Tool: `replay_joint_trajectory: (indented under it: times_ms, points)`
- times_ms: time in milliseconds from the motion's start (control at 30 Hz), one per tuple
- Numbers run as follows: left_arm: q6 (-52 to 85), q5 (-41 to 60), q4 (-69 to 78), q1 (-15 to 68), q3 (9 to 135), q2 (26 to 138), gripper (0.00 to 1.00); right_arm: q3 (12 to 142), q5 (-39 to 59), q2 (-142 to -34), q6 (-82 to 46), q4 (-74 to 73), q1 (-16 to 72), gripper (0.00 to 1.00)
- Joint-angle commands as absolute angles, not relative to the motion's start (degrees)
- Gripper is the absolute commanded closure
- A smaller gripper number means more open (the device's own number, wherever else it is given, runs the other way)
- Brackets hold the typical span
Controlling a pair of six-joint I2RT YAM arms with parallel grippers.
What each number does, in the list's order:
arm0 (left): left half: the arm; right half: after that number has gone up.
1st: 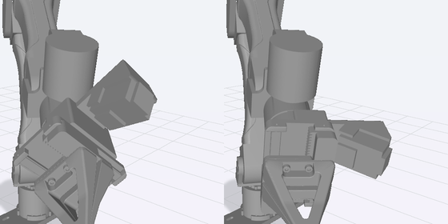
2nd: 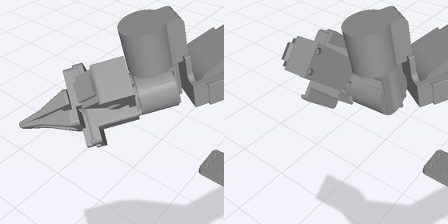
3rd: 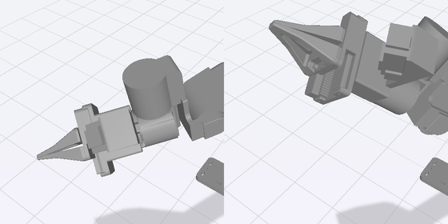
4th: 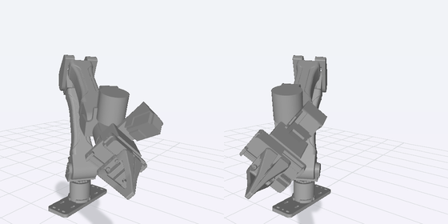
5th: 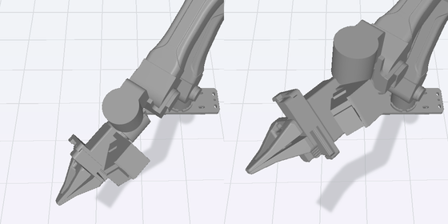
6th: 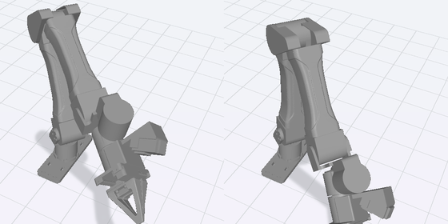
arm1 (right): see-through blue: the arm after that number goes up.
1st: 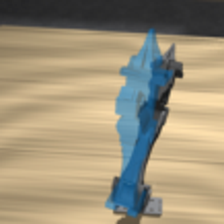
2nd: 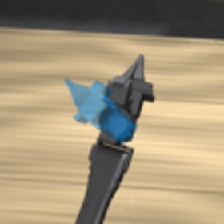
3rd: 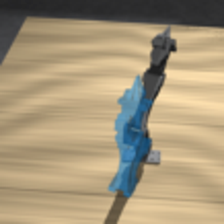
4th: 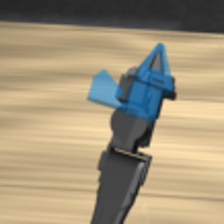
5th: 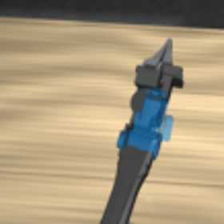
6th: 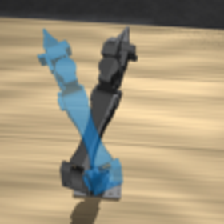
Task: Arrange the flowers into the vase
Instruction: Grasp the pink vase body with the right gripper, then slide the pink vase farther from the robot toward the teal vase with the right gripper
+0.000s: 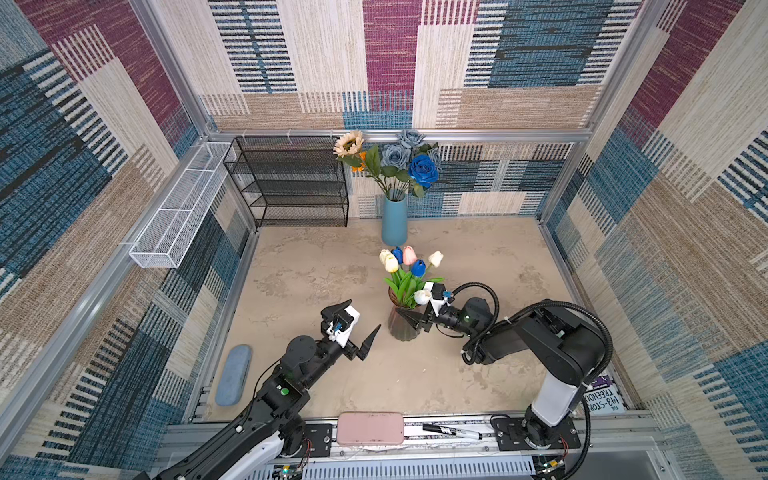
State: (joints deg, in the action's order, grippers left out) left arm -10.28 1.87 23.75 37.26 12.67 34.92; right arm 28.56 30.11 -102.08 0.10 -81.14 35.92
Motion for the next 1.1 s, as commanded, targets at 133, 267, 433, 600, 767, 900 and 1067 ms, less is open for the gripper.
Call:
replay_joint_trajectory:
  times_ms: [133,267,433,600,767,900,1067]
  points:
    - [-10.21,1.17,27.1,37.09,13.62,36.94,0.01,28.55,28.02,-101.19,1.52,-84.38,35.86,0.47]
    - [-10.52,0.62,28.39,37.0,14.2,38.1,0.01,29.5,27.56,-101.14,2.9,-83.83,35.86,0.59]
    - [-10.94,0.56,28.54,37.0,15.55,39.44,0.01,30.91,26.66,-101.21,4.13,-83.98,35.32,0.69]
    - [-11.0,-2.12,29.5,36.84,15.82,40.53,0.0,34.45,29.3,-102.0,0.37,-83.77,30.5,0.72]
    - [-10.77,-6.59,29.64,36.65,16.88,42.6,0.01,43.12,31.29,-105.39,1.65,-77.59,23.49,0.74]
    - [-10.28,-8.23,29.49,36.5,17.07,42.8,0.01,51.79,32.27,-111.19,0.0,-77.24,16.49,0.73]
    - [-10.12,-9.45,27.88,36.46,17.0,42.56,0.01,64.39,31.5,-119.56,0.43,-74.27,11.68,0.73]
